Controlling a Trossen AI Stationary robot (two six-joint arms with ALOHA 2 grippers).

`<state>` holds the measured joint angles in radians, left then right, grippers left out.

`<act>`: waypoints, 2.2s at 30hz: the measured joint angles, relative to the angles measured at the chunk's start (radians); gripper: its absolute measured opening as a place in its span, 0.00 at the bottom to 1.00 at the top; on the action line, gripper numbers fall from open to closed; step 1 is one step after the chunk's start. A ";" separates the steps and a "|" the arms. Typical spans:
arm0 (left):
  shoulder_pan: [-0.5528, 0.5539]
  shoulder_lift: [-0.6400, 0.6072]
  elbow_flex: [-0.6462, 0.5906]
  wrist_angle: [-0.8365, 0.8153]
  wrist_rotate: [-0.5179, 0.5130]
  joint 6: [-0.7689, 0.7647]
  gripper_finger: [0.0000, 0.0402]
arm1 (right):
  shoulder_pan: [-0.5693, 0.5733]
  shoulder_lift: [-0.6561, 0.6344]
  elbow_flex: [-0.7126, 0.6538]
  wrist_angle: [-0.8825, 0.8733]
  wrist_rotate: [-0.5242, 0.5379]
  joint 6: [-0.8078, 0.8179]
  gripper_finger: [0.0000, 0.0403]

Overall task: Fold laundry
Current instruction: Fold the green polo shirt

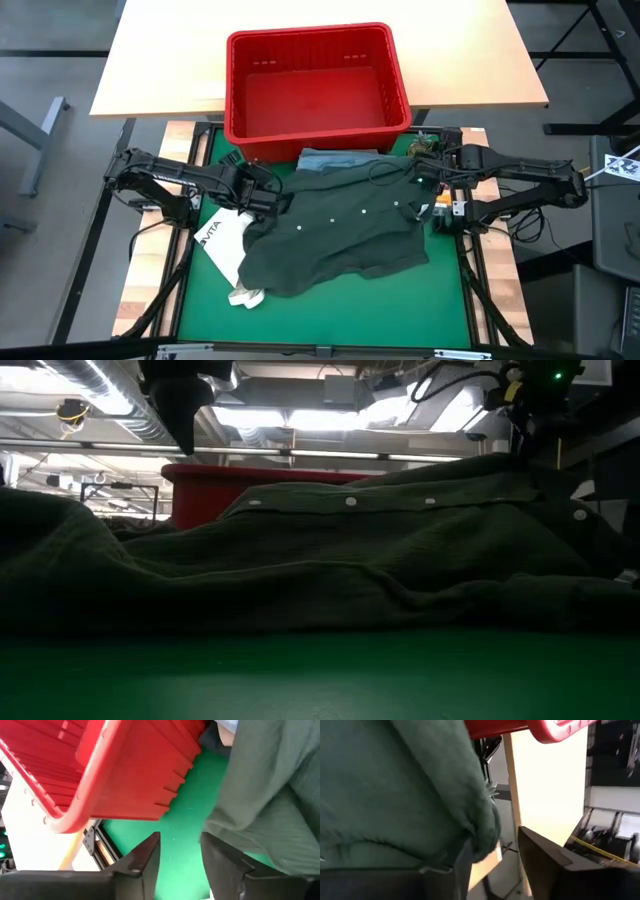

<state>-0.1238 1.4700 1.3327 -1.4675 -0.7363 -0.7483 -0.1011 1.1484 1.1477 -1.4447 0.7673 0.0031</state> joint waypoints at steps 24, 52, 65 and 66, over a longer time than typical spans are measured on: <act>-0.160 0.000 0.063 0.233 0.488 0.045 0.40 | 0.023 -0.013 0.111 -0.069 -0.427 -0.079 0.47; -0.637 0.041 -0.313 1.142 0.464 0.042 0.33 | 0.734 0.060 -0.228 0.667 -0.594 0.205 0.47; -0.638 0.209 -0.319 1.141 0.465 0.023 0.33 | 0.757 0.211 -0.229 0.697 -0.602 0.211 0.47; -0.638 0.221 -0.319 1.138 0.465 0.023 0.33 | 0.757 0.220 -0.229 0.696 -0.602 0.210 0.47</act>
<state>-0.7620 1.6909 1.0138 -0.3299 -0.2710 -0.7254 0.6556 1.3685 0.9188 -0.7483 0.1654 0.2135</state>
